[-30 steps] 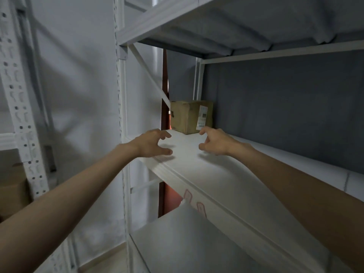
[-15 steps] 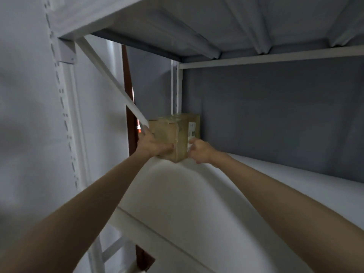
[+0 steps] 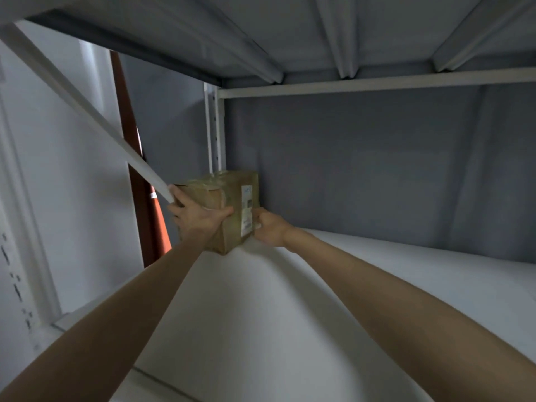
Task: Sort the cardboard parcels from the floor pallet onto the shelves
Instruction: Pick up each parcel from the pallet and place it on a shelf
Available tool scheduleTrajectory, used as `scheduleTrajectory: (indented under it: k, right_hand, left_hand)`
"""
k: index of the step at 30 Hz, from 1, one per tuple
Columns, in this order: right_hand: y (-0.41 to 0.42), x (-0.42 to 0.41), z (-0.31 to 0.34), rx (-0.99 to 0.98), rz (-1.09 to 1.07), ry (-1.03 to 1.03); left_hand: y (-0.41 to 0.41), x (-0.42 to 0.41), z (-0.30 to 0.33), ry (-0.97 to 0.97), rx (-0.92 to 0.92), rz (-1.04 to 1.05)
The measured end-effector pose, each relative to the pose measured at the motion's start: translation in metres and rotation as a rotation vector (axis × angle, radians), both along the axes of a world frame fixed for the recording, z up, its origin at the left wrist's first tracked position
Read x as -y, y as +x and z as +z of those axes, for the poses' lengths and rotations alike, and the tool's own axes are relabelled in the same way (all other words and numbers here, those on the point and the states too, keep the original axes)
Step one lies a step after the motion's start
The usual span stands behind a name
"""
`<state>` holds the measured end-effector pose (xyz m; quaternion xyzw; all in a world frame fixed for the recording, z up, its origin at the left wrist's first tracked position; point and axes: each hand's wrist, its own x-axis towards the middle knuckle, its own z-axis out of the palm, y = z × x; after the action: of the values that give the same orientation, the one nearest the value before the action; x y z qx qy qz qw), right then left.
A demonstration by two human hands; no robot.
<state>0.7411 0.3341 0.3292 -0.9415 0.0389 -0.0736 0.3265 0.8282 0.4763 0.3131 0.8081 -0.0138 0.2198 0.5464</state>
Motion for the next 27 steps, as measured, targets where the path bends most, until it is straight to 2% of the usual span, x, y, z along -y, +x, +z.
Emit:
scheduleTrajectory:
  k: [6,13,18,22,27]
  right_hand:
    - [-0.041,0.044,0.008,0.018,-0.065,-0.005]
    - [-0.126,0.109,0.011,0.065,-0.156,0.166]
    - [-0.208,0.168,0.003,0.032,-0.215,0.279]
    - [-0.284,0.21,-0.007,0.021,-0.198,0.411]
    - [-0.378,0.249,-0.017,0.168,-0.216,0.498]
  left_hand:
    - [-0.031,-0.011,0.002,0.01,0.024,-0.075]
    - [-0.111,-0.006,0.001,-0.072,0.101,-0.316]
    - [-0.204,0.033,-0.005,-0.173,0.042,-0.543]
    - [-0.266,0.081,-0.017,-0.191,-0.002,-0.608]
    - [-0.326,0.143,-0.018,-0.184,-0.015,-0.736]
